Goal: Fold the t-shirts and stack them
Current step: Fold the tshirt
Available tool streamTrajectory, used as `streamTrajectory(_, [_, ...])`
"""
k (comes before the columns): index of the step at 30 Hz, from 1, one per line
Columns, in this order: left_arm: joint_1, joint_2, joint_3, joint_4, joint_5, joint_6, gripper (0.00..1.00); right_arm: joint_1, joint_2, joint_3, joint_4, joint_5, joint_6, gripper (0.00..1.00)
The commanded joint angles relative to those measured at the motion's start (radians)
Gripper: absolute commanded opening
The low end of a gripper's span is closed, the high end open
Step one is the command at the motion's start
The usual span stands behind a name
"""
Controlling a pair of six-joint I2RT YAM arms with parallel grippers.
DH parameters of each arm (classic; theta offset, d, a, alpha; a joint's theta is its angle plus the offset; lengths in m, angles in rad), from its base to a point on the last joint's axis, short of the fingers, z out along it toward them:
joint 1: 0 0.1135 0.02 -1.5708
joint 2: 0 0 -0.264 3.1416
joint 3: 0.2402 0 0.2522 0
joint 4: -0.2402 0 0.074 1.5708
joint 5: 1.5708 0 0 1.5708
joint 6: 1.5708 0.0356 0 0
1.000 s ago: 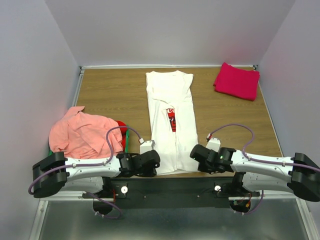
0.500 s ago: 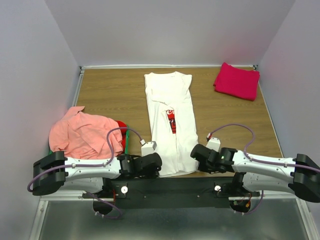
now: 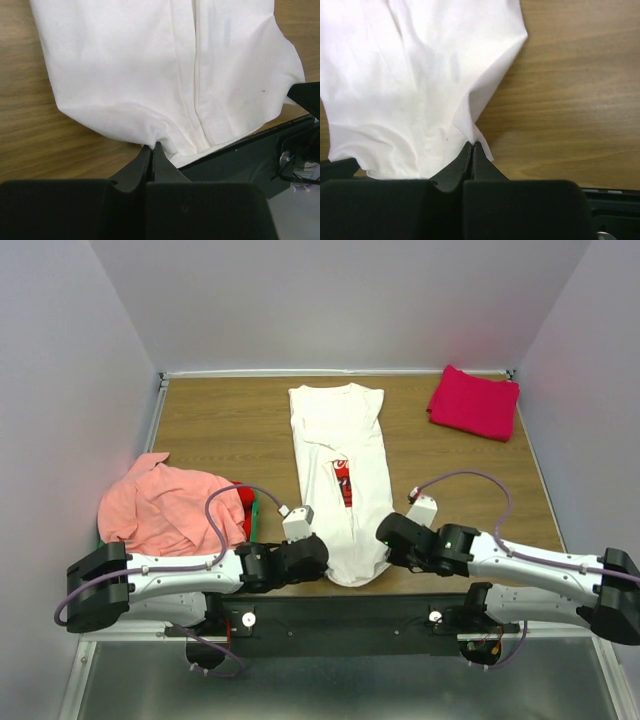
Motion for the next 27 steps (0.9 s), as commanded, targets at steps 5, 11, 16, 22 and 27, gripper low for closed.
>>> streamTrajectory(5, [0.067,0.011,0.005,0.111,-0.163,0.081,0.00,-0.010,0.264,0.217,0.013,0.242,-0.160,0.00])
streamTrajectory(11, [0.154,0.034,-0.013,0.223,-0.197,0.185,0.00,-0.084,0.385,0.282,0.112,0.300,-0.263,0.00])
streamTrajectory(16, [0.246,0.051,0.008,0.349,-0.271,0.326,0.00,-0.166,0.450,0.320,0.223,0.308,-0.384,0.00])
streamTrajectory(22, [0.338,0.140,0.053,0.476,-0.265,0.473,0.00,-0.255,0.525,0.418,0.292,0.335,-0.475,0.00])
streamTrajectory(27, [0.450,0.200,0.062,0.635,-0.222,0.584,0.00,-0.321,0.615,0.483,0.361,0.332,-0.562,0.00])
